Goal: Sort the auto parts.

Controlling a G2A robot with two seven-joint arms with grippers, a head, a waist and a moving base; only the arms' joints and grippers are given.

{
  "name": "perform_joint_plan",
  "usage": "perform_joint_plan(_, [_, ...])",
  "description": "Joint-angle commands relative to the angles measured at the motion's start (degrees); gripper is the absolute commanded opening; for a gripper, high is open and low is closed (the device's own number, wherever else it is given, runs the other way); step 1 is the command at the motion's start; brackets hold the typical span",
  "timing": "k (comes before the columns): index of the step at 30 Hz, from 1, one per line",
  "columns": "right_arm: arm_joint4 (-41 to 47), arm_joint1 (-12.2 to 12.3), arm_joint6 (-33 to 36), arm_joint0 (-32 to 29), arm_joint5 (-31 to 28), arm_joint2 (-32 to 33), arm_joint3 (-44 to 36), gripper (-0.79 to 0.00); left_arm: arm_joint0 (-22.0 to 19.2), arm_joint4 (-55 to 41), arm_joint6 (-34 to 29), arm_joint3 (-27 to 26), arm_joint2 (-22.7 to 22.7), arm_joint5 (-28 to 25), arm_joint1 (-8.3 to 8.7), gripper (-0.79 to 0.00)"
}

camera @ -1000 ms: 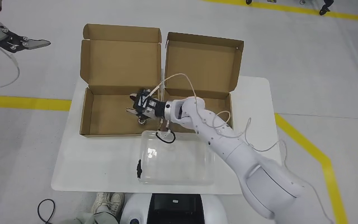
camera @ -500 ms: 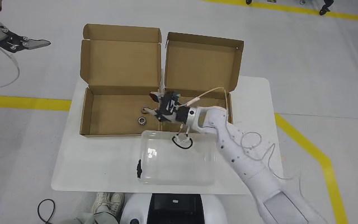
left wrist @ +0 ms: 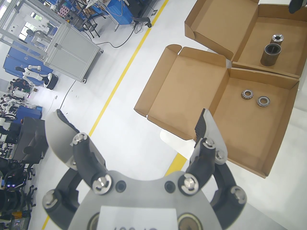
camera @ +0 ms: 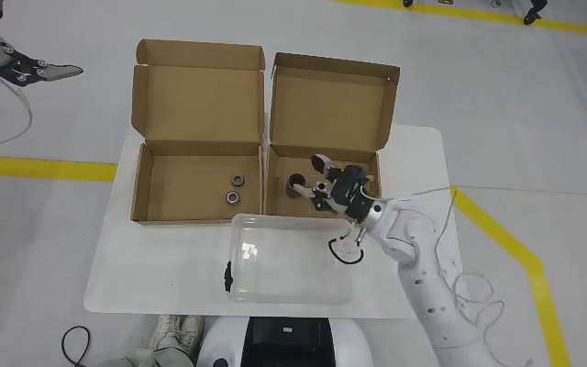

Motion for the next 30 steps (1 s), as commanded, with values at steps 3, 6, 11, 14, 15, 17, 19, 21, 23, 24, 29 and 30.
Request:
perform_joint_plan(3, [-0.54,0.90,-1.13,-5.04,2.23,4.09,-4.36,-0.246,0.00,0.00,0.00,0.00,0.00,0.00,0.00,0.000])
perform_joint_plan(6, [-0.65,1.56,-2.71,-9.25,3.43,7.40,-7.29,-0.231,0.00,0.00,0.00,0.00,0.00,0.00,0.00,0.000])
perform_joint_plan(11, [-0.44,2.57,-5.94,-16.55,4.81,13.24,-11.64,-0.142,0.00,0.00,0.00,0.00,0.00,0.00,0.00,0.000])
perform_joint_plan(14, [-0.18,3.02,-8.26,-21.18,5.83,16.46,-14.08,-0.102,0.00,0.00,0.00,0.00,0.00,0.00,0.00,0.000])
perform_joint_plan(15, [0.06,3.14,-9.21,-22.71,6.17,17.43,-14.83,-0.083,0.00,0.00,0.00,0.00,0.00,0.00,0.00,0.000])
perform_joint_plan(17, [0.13,3.35,-10.85,-25.72,7.09,19.16,-16.48,-0.062,0.00,0.00,0.00,0.00,0.00,0.00,0.00,0.000])
perform_joint_plan(19, [0.24,3.54,-12.55,-28.29,7.89,21.02,-17.78,-0.009,0.00,0.00,0.00,0.00,0.00,0.00,0.00,0.000])
perform_joint_plan(21, [0.32,3.68,-13.98,-30.57,8.68,22.47,-18.96,0.000,0.00,0.00,0.00,0.00,0.00,0.00,0.00,0.000])
perform_joint_plan(23, [0.27,3.79,-15.32,-32.67,9.41,23.52,-20.16,0.000,0.00,0.00,0.00,0.00,0.00,0.00,0.00,0.000])
perform_joint_plan(24, [0.19,3.82,-15.89,-33.62,9.91,23.98,-20.71,0.000,0.00,0.00,0.00,0.00,0.00,0.00,0.00,0.000])
perform_joint_plan(29, [0.23,3.87,-18.24,-38.07,12.86,25.30,-23.74,0.000,0.00,0.00,0.00,0.00,0.00,0.00,0.00,0.000])
perform_joint_plan(30, [0.05,3.87,-18.54,-38.87,13.49,25.42,-24.48,0.000,0.00,0.00,0.00,0.00,0.00,0.00,0.00,0.000])
